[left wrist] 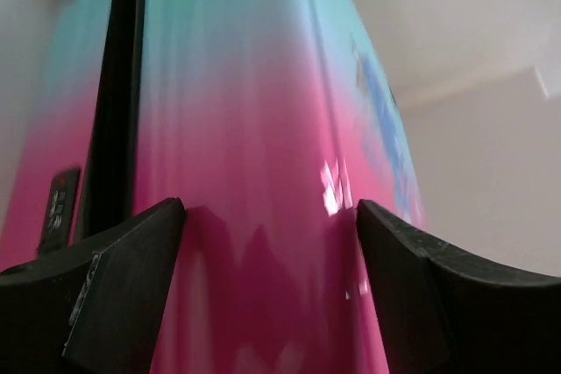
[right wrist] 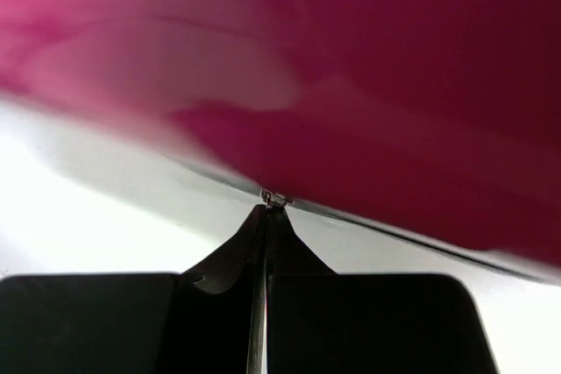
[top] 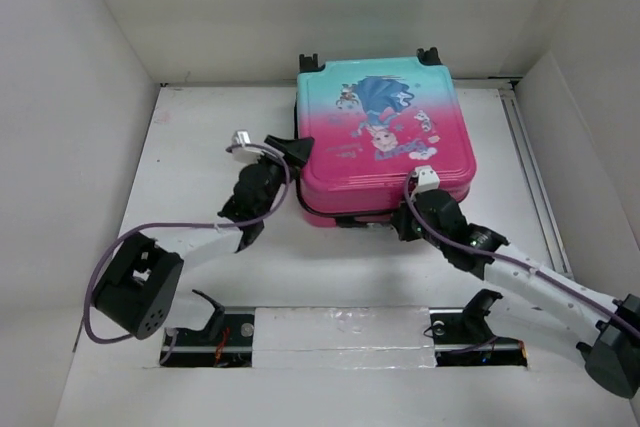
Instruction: Pack the luggage
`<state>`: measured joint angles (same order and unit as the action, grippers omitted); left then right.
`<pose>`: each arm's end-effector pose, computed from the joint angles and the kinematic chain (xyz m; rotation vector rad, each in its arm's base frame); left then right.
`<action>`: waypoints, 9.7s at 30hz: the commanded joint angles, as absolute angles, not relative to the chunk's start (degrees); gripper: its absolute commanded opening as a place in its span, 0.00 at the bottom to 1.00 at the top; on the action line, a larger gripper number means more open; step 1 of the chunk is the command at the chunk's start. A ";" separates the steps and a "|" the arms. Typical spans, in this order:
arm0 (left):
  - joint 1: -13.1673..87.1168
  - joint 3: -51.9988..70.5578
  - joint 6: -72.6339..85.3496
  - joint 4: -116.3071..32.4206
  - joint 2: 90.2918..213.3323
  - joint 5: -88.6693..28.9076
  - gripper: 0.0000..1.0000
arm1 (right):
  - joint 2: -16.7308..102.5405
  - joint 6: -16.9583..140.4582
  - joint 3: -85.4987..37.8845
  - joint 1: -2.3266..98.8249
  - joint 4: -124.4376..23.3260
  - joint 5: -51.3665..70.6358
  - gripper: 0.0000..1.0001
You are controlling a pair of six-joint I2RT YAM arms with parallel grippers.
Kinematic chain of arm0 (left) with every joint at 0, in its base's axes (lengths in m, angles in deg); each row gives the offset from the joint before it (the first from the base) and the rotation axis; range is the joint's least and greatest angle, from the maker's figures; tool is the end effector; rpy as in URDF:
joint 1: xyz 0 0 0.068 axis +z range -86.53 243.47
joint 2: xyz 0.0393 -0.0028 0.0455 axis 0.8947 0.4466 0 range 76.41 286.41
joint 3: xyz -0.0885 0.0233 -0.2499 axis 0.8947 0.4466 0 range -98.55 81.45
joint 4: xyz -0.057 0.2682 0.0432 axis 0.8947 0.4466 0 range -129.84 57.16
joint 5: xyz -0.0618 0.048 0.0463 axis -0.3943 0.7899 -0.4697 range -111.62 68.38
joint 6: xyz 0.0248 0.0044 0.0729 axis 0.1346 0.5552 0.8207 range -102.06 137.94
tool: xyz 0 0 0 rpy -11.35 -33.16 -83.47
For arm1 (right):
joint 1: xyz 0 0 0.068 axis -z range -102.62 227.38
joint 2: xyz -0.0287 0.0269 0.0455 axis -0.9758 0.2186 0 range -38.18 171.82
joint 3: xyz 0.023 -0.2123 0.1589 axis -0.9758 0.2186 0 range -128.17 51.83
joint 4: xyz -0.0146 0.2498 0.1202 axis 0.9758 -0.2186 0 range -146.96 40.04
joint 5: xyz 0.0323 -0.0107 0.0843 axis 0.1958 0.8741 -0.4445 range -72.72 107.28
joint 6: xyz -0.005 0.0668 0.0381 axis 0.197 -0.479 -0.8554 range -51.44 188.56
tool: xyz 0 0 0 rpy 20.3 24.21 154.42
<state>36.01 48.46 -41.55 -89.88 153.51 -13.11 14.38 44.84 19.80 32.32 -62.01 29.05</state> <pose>0.2980 -0.1439 0.2391 -0.5561 1.4699 -1.1108 0.1837 0.1651 0.2075 -0.2801 2.1472 0.4849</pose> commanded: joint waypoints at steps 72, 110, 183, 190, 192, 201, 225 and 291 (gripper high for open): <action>55.73 -16.23 -52.65 -96.70 206.14 -55.28 0.00 | 22.55 42.46 22.92 32.11 -44.69 9.45 0.00; 51.08 -48.10 -44.81 -75.60 224.85 -60.29 0.91 | 8.59 33.68 29.32 25.17 -55.15 9.80 0.00; 71.30 28.70 -33.72 -75.58 164.82 -30.22 0.00 | 20.28 40.64 18.68 28.01 -51.72 -2.69 0.00; 69.98 39.78 -39.80 -84.48 158.33 -36.20 0.00 | 22.02 38.32 18.70 17.96 -49.17 5.30 0.00; 69.98 41.80 -39.81 -84.49 155.43 -37.26 0.00 | 23.17 40.60 17.12 25.14 -49.70 3.76 0.00; 68.75 55.67 -39.10 -82.03 138.47 -35.77 0.00 | 30.02 48.26 -3.61 59.17 -53.56 -15.15 0.00; 67.43 53.15 -40.51 -79.13 131.07 -32.87 0.00 | 20.87 43.00 13.95 65.50 -48.91 1.46 0.43; 65.76 60.09 -57.47 -98.72 141.44 -21.44 0.74 | 29.06 35.87 29.24 66.92 -20.51 -19.81 0.52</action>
